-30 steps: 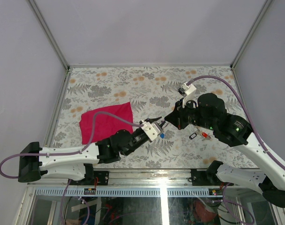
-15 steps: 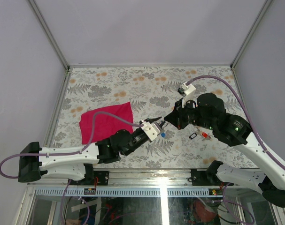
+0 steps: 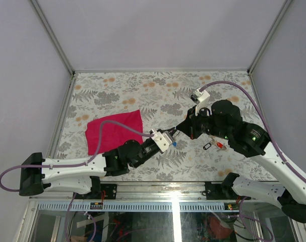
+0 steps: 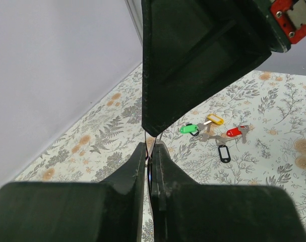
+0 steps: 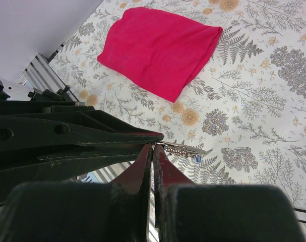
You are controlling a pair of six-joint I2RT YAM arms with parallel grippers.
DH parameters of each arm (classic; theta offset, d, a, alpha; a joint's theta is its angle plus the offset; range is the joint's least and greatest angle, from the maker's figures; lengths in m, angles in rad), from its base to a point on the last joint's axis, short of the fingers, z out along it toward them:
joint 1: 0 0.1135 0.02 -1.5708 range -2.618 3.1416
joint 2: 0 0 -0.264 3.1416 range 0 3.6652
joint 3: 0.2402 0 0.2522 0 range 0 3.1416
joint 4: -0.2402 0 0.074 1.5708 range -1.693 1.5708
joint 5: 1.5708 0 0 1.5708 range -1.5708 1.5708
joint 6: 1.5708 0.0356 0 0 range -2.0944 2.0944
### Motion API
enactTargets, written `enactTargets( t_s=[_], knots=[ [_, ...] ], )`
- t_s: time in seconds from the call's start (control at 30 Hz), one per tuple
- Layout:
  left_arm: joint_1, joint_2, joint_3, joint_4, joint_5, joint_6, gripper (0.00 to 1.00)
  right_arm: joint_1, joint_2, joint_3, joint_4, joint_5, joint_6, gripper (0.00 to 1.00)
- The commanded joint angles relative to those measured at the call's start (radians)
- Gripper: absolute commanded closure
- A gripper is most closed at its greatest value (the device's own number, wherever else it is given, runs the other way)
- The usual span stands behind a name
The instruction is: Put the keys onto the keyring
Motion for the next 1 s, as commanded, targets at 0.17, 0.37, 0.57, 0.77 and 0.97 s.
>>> enactTargets(
  t_s=[0.17,0.37,0.57,0.77,0.97],
  knots=[
    [-0.003,-0.029,0.007,0.079,-0.039,-0.044,1.00,0.001,-0.017,0.041,0.051,0.002,0.007,0.87],
    [-0.002,-0.008,0.066,-0.025,-0.114,-0.122,1.00,0.003,-0.071,0.010,0.099,0.107,-0.004,0.60],
    [0.037,0.038,0.156,-0.212,-0.099,-0.242,1.00,0.003,-0.124,-0.042,0.148,0.162,-0.066,0.54],
    [0.174,0.053,0.214,-0.373,0.050,-0.388,1.00,0.003,-0.137,-0.066,0.153,0.250,-0.074,0.49],
    [0.336,0.085,0.254,-0.535,0.184,-0.501,1.00,0.001,-0.048,-0.016,0.014,0.430,0.022,0.48]
  ],
)
